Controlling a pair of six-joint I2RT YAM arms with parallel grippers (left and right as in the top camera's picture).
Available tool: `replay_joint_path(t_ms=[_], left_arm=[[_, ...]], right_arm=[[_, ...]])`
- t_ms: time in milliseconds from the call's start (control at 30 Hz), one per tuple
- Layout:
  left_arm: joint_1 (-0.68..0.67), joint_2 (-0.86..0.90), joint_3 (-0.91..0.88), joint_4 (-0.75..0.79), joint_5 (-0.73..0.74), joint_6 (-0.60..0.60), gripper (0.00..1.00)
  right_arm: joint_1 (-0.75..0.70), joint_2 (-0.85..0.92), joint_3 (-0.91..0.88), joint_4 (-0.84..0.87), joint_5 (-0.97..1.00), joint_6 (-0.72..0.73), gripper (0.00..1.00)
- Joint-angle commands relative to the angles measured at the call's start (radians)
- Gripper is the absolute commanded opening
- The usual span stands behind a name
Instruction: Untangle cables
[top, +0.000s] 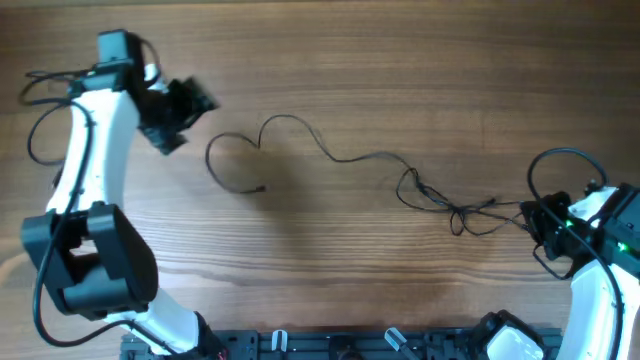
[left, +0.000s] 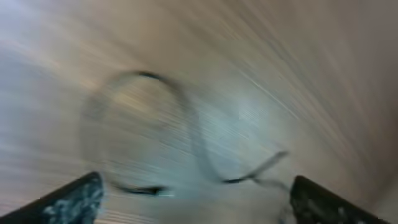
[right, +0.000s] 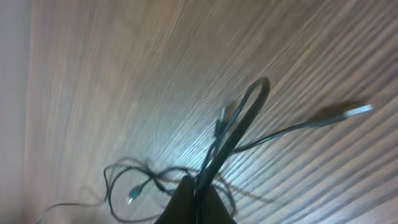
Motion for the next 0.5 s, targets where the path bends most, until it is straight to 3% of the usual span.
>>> replay_joint_path(t_ms=[0,100,133,233,300,400,467], left_arm=[[-0.168,-0.002,-0.001,0.064,0.221,-0.004,1.00],[-0.328,0.000,-0.001,0.163,0.190,-0.171,1.00],[-0.417,0.010,-0.001,0.199,0.121,-0.303,0.91],[-0.599,0.070,-0.001,0.286,0.082,-0.536,0.84],[-0.679,0.117,-0.001,0.381,0.082,-0.551,0.83],[-0.749,0.209,-0.001,0.426,0.034,-0.719,0.81],[-0.769,0.261,-0.001,0.472,0.031,-0.789,0.68]], right_arm=[[0.056,-0.010,0.009,-0.002,-0.031,-0.029,0.05],[0.106,-0.010,0.009,-0.001,-0.031,-0.026,0.05],[0.117,-0.010,0.009,-0.001,-0.031,-0.026,0.05],[0.125,-0.010,0.009,-0.002,-0.031,-0.027,0.05],[0.125,-0.010,0.009,-0.002,-0.031,-0.028,0.05],[0.125,-0.010,0.009,-0.013,-0.030,-0.030,0.05],[0.125,-0.010,0.009,-0.021,-0.031,-0.030,0.05]])
